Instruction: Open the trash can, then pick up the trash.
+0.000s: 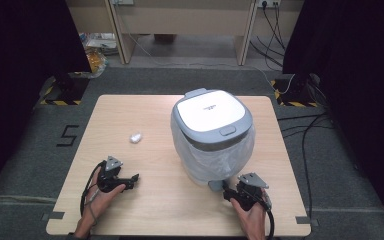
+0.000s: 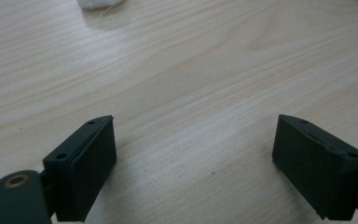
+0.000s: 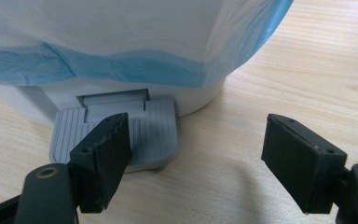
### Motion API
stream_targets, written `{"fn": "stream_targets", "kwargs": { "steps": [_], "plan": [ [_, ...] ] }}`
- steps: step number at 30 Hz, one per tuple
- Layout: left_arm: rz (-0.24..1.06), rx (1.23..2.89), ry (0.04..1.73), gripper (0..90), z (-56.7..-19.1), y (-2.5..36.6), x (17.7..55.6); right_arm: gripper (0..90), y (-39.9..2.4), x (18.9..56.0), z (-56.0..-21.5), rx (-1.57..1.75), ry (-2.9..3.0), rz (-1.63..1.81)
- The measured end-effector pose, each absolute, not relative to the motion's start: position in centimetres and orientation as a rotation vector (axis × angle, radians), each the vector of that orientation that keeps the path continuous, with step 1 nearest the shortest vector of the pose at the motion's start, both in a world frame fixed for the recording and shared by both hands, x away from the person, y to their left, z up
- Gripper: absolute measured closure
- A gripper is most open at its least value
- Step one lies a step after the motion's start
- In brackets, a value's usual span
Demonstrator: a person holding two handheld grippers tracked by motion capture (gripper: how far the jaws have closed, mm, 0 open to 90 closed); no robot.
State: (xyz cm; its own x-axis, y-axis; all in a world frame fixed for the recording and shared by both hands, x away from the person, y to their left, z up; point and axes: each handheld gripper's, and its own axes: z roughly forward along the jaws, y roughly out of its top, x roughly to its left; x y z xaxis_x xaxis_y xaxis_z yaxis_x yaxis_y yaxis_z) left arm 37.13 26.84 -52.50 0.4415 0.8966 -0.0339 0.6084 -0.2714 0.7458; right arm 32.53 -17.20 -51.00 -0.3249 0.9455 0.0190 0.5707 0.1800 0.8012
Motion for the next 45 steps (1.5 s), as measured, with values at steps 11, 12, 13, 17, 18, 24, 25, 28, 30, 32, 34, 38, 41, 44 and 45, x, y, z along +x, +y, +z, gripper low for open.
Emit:
{"fn": "stream_targets", "kwargs": {
  "steps": [11, 12, 13, 17, 18, 24, 25, 28, 30, 32, 34, 38, 41, 44, 45],
  "plan": [
    [0.524, 1.996, 1.259, 12.7, -52.5, 26.9, 37.1, 22.0, -15.8, 33.3, -51.6, 1.423, 2.005, 0.991],
    [0.524, 1.996, 1.259, 12.7, -52.5, 26.9, 37.1, 21.1, -15.6, 33.5, -51.6, 1.424, 2.003, 0.987],
    [0.524, 1.995, 1.26, 12.7, -52.5, 26.8, 37.1, 20.7, -15.5, 33.5, -51.6, 1.425, 2.002, 0.986],
    [0.524, 1.997, 1.258, 12.7, -52.5, 26.9, 37.1, 19.2, -15.1, 33.9, -51.6, 1.432, 2.005, 0.988],
    [0.524, 1.997, 1.258, 12.7, -52.5, 26.9, 37.1, 18.8, -15.0, 34.0, -51.6, 1.437, 2.004, 0.986],
    [0.524, 1.997, 1.258, 12.7, -52.5, 26.9, 37.1, 18.7, -15.0, 34.1, -51.7, 1.44, 2.004, 0.99],
    [0.524, 1.997, 1.258, 12.7, -52.5, 26.9, 37.1, 18.7, -15.0, 34.1, -51.7, 1.44, 2.004, 0.988],
    [0.524, 1.997, 1.259, 12.7, -52.5, 26.9, 37.1, 18.7, -15.0, 34.1, -51.7, 1.435, 2.004, 0.987],
    [0.524, 1.997, 1.259, 12.7, -52.5, 26.9, 37.1, 18.7, -14.9, 34.0, -51.7, 1.439, 1.999, 0.985],
    [0.524, 1.992, 1.261, 12.6, -52.5, 26.8, 37.1, 18.8, -14.9, 34.0, -51.7, 1.436, 1.999, 0.983],
    [0.525, 1.991, 1.265, 12.5, -52.5, 26.8, 37.2, 18.8, -14.8, 34.0, -51.6, 1.429, 1.998, 0.978],
    [0.528, 1.996, 1.264, 12.2, -52.5, 26.8, 37.2, 18.7, -14.9, 34.0, -51.6, 1.429, 2.0, 0.977],
    [0.528, 1.996, 1.264, 12.2, -52.5, 26.8, 37.2, 18.7, -14.8, 34.0, -51.6, 1.43, 1.997, 0.975],
    [0.526, 1.998, 1.262, 12.1, -52.5, 26.7, 37.3, 18.7, -14.8, 34.0, -51.6, 1.431, 1.996, 0.976],
    [0.526, 1.995, 1.261, 12.2, -52.5, 26.7, 37.3, 18.7, -14.8, 34.0, -51.6, 1.431, 1.997, 0.976]
  ]
}}
